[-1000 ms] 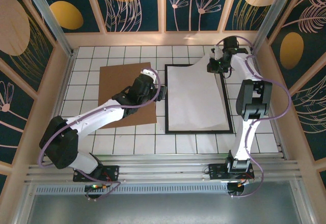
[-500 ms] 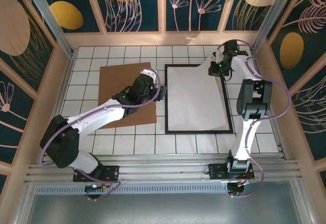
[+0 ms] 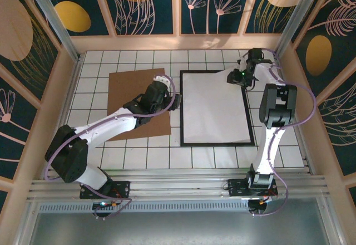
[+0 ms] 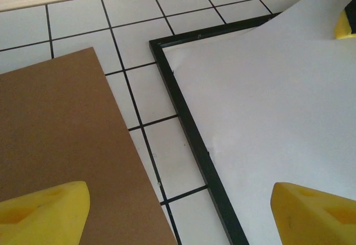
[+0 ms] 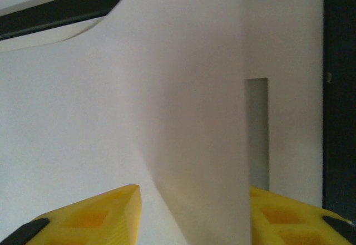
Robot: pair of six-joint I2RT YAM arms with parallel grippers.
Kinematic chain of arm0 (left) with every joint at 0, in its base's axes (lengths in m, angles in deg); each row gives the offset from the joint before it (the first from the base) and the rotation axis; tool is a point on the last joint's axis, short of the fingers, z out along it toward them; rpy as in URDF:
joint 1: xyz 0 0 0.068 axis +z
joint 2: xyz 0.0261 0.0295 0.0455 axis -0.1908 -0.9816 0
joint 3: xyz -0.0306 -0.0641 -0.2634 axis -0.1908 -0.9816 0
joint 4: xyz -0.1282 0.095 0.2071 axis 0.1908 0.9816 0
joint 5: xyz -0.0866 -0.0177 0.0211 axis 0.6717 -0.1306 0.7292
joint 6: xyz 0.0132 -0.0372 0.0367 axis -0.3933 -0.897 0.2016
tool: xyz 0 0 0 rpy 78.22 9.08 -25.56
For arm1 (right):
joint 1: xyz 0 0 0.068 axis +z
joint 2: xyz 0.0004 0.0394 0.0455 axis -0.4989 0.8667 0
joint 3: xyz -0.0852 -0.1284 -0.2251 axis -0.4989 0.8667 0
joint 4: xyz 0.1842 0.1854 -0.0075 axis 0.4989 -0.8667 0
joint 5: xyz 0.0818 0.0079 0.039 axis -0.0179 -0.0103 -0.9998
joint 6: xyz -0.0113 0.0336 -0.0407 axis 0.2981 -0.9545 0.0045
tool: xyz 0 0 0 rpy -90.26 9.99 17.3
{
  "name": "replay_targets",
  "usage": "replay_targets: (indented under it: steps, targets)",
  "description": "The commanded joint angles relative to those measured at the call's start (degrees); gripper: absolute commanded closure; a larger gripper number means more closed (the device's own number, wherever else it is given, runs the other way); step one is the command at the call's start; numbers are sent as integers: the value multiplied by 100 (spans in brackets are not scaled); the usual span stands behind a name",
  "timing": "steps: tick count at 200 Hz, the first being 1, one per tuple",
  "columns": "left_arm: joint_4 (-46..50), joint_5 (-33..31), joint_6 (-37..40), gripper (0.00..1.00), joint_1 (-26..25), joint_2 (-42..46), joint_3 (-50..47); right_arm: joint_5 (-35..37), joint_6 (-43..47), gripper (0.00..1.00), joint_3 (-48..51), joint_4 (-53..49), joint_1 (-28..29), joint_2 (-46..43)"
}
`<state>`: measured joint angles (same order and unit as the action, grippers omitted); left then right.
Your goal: Put the photo into the frame
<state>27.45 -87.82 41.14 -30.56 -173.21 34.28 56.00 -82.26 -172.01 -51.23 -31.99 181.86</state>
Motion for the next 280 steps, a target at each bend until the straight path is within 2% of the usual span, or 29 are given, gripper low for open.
replay_targets:
  steps: [1, 44, 62, 96, 125, 148, 169, 194, 212, 246, 280]
  targets:
    - [-155, 116, -149, 15, 117, -65, -112, -151, -315, 51, 143, 402, -118, 137]
    - [-226, 175, -183, 15, 227, -7, -250, -121, -442, 42, 155, 534, -309, 140]
    - [-289, 282, -247, 11, 356, 25, -319, -3, -457, 39, 89, 521, -370, 66]
    - [-380, 155, -355, 5, 616, 201, -713, 719, -646, 35, 414, 935, -218, -574]
    - [-468, 121, -662, 1, 1313, 482, -1107, 1269, -831, 32, 1180, 1667, 543, -1431]
    - [-534, 339, -998, 1, 2135, 618, -1375, 1500, -961, 27, 1831, 2352, 1619, -1897]
    - [-677, 678, -1295, 1, 2911, 632, -1552, 1702, -1129, 23, 2035, 2710, 2673, -1865]
    - [-817, 998, -1384, 1, 3557, 393, -1571, 1864, -1222, 22, 1949, 3014, 3548, -1585]
    - [-913, 1227, -1422, 1, 3894, 186, -1552, 1903, -1215, 21, 1888, 3113, 3855, -1422]
    - [-1037, 1505, -1517, 1, 4425, -91, -1553, 1298, -1544, 22, 1779, 3202, 4112, -974]
    - [-872, 1464, -1399, 1, 4553, -387, -1393, 1280, -1821, 22, 1673, 3350, 4357, -606]
